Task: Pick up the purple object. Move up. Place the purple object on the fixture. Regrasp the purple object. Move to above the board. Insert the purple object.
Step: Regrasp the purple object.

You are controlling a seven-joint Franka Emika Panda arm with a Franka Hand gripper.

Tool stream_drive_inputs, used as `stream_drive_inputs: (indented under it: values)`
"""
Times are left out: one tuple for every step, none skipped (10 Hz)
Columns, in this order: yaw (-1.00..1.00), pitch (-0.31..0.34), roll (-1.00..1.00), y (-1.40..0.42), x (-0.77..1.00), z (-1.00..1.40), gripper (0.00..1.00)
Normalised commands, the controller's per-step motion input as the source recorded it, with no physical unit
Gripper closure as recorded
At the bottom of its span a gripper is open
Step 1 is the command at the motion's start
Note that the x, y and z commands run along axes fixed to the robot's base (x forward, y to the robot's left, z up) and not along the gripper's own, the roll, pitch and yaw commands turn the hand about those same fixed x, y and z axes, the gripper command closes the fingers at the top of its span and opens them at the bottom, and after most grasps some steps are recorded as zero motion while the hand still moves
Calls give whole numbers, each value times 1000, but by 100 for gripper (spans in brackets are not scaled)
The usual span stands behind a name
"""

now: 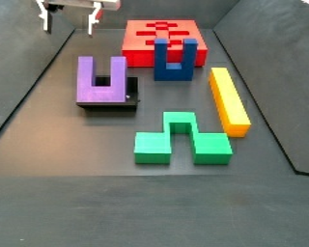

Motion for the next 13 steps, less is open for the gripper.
stream_drive_inputs:
  values:
    - [9,23,-9,114,-29,-320,0]
    - [29,0,0,103,0,-371,0]
    - [17,0,3,40,0,-309,0]
    - [20,0,71,43,0,-323,0]
    - [29,0,140,46,0,-331,0]
    - [26,0,229,77,0,-334,0]
    - [3,0,231,194,-6,-266,0]
    - [0,26,134,220,0,-203,0]
    - [0,40,157,226,0,-220,0]
    - [0,46,120,211,0,-214,0]
    - [6,0,114,129,0,-271,0]
    - [9,0,40,69,0,-206,0]
    - [0,0,0,0,0,0,0]
